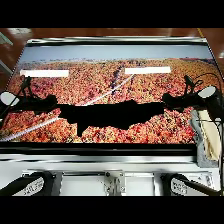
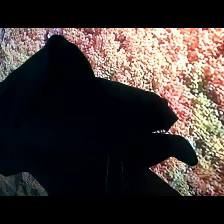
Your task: Fold the shirts.
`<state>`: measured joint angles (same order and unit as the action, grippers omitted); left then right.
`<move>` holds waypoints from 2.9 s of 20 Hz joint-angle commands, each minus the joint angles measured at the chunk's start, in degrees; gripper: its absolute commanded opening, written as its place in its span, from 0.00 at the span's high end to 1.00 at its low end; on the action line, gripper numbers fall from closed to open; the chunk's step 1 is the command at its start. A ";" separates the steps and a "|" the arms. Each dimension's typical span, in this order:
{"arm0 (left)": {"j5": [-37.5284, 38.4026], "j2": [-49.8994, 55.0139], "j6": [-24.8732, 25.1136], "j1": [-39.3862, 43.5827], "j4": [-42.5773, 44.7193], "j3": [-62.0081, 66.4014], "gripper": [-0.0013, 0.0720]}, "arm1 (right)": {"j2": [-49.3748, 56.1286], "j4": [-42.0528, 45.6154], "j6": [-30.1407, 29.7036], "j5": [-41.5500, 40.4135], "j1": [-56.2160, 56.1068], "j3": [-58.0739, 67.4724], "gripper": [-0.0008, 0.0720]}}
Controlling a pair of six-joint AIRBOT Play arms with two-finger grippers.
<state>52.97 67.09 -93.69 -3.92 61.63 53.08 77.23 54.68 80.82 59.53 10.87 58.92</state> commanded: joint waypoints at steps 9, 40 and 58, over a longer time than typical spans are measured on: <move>29.00 5.95 3.04 -9.29 8.00 9.03 0.10 | 4.44 -4.68 -4.20 3.37 0.02 -0.11 0.91; -9.27 -11.65 16.09 11.47 -11.63 6.86 0.93 | -6.38 -3.41 -15.87 4.11 0.15 8.07 0.91; 27.54 -22.49 9.20 -17.11 -3.58 53.81 0.93 | -29.24 11.74 1.95 16.63 0.09 35.41 0.91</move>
<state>74.26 44.62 -84.66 -20.58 58.94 106.34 48.40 69.36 82.32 69.32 11.00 93.89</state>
